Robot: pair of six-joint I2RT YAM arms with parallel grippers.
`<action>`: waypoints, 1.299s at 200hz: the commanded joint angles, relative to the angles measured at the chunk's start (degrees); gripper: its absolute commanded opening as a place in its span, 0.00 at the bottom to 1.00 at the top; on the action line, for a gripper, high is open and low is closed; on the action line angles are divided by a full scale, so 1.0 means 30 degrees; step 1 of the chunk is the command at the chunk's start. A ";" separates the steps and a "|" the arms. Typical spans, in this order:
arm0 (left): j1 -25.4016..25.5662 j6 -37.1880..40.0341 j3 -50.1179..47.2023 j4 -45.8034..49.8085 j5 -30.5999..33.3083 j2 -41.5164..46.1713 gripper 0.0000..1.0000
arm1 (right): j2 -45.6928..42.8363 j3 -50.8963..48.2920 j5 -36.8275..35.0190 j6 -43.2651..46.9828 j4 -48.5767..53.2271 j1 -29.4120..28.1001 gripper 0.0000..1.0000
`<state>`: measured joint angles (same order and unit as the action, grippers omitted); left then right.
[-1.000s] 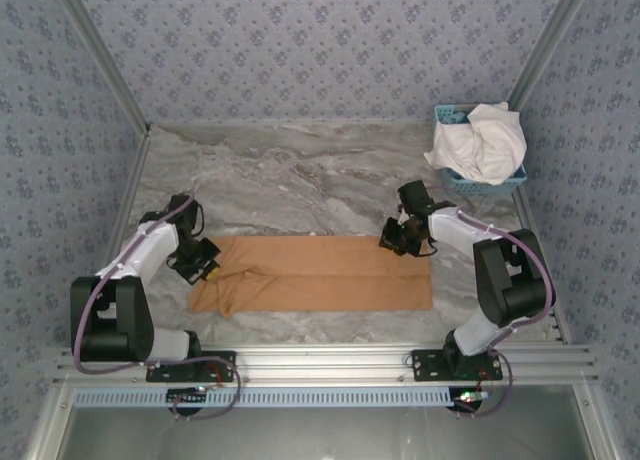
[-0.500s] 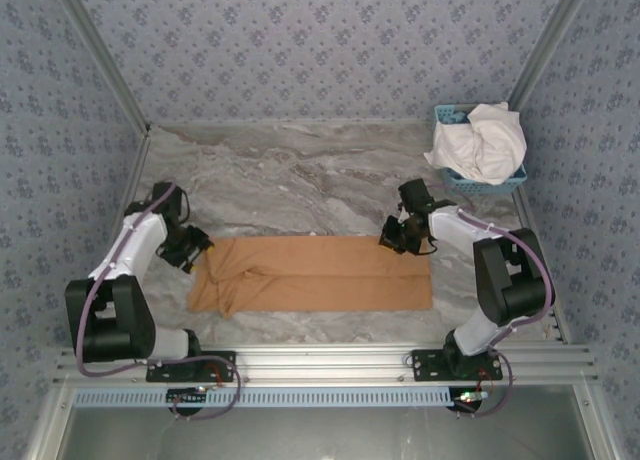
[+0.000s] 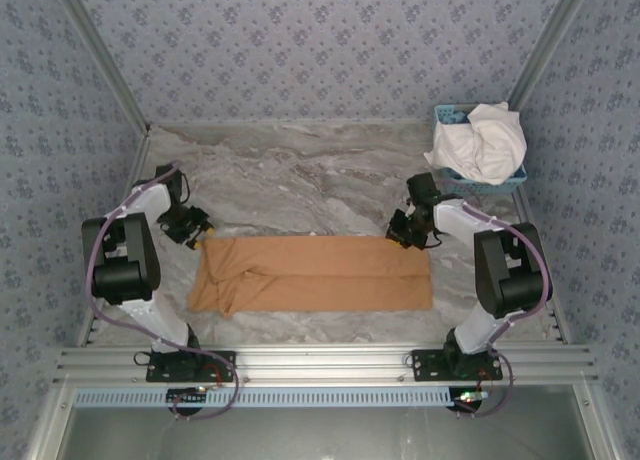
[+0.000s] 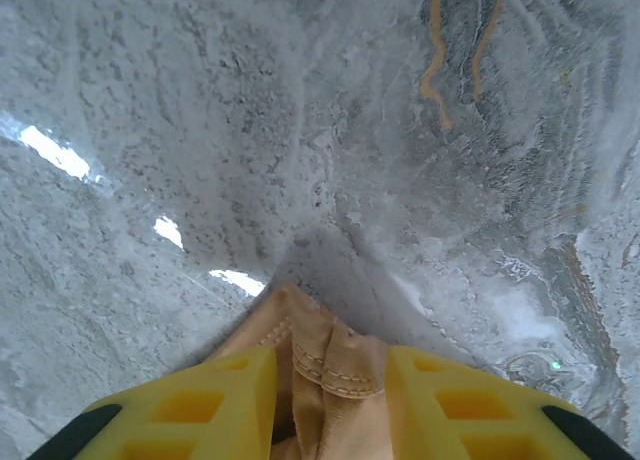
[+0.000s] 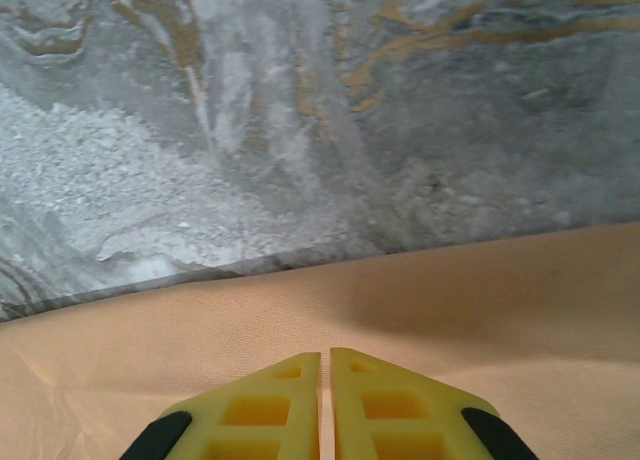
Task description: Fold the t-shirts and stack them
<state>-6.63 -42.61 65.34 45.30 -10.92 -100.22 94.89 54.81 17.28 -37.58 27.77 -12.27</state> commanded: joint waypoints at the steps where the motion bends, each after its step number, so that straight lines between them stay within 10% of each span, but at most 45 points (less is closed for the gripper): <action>1: 0.0078 0.0306 -0.0321 0.0198 0.0352 -0.0007 0.31 | 0.0616 0.0525 -0.0638 0.0347 0.1286 0.0265 0.13; 53: -0.0108 0.0370 0.0060 -0.0572 0.0987 -0.0783 0.00 | 0.2109 0.1052 -0.2353 0.0340 0.2492 0.0707 0.12; 176: -0.1056 0.1551 0.6364 0.0797 0.0219 -0.5008 0.00 | 0.6549 0.7437 -0.1506 0.3974 0.4101 0.1416 0.16; 208: -0.0197 0.2627 0.5287 0.1193 0.2688 -0.1393 0.42 | 0.4975 0.8604 -0.1768 0.5161 0.4383 0.0938 0.27; 237: 0.2004 0.4144 0.1649 0.0670 0.2729 0.3413 0.42 | 0.2238 0.7985 -0.1772 0.5420 0.4025 -0.0060 0.35; 260: 0.3968 0.5718 -0.0901 -0.0437 -0.1186 0.5076 0.34 | 0.0465 0.6726 0.0338 0.5192 0.2724 -0.1132 0.37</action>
<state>0.40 -32.14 69.23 44.77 -5.74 -88.36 102.69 77.78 12.99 -23.18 38.11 -12.47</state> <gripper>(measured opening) 0.371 0.359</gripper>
